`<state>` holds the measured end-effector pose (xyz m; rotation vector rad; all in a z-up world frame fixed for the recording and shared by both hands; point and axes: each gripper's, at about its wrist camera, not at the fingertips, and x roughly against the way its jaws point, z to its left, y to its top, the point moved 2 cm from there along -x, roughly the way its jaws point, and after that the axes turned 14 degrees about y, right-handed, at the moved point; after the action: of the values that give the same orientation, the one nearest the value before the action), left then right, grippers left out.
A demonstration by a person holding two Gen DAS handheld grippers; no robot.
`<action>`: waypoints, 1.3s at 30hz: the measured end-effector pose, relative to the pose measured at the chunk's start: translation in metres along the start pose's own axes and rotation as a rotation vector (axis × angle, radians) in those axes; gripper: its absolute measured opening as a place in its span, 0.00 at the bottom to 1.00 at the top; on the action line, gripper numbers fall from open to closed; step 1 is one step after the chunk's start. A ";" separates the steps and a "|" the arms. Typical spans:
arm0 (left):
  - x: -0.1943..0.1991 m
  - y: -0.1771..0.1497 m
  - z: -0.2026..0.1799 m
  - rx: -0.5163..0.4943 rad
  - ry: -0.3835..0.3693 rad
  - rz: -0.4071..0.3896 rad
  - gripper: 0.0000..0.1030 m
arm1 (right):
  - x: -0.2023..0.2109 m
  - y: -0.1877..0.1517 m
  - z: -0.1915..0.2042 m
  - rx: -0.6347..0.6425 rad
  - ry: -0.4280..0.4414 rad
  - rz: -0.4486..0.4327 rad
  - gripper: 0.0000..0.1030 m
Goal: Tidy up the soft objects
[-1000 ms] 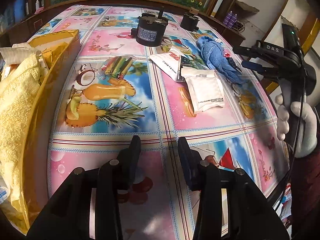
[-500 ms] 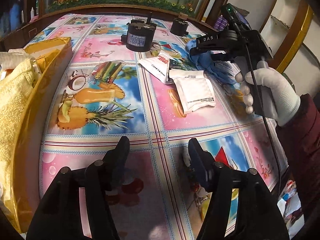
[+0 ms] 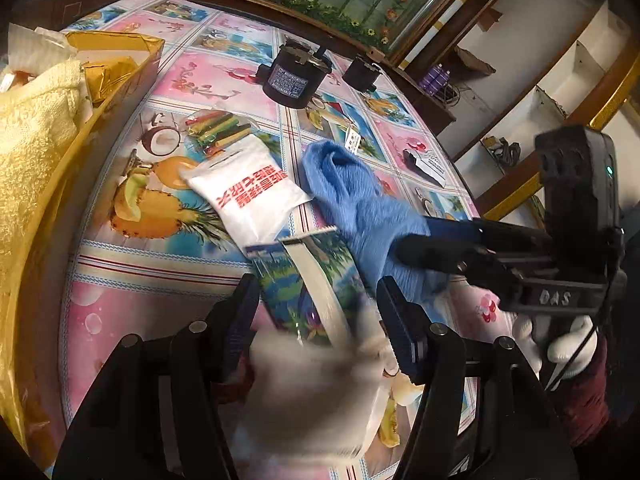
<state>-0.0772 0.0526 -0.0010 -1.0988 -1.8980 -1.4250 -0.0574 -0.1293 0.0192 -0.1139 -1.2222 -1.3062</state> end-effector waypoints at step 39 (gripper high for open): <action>0.093 0.093 -0.043 -0.064 -0.076 -0.239 0.20 | 0.037 0.014 0.095 0.286 -0.097 -0.192 0.38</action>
<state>-0.0514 0.0505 0.1351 -0.9938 -2.1089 -1.6032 -0.1125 -0.0854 0.0935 0.1507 -1.5196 -1.2864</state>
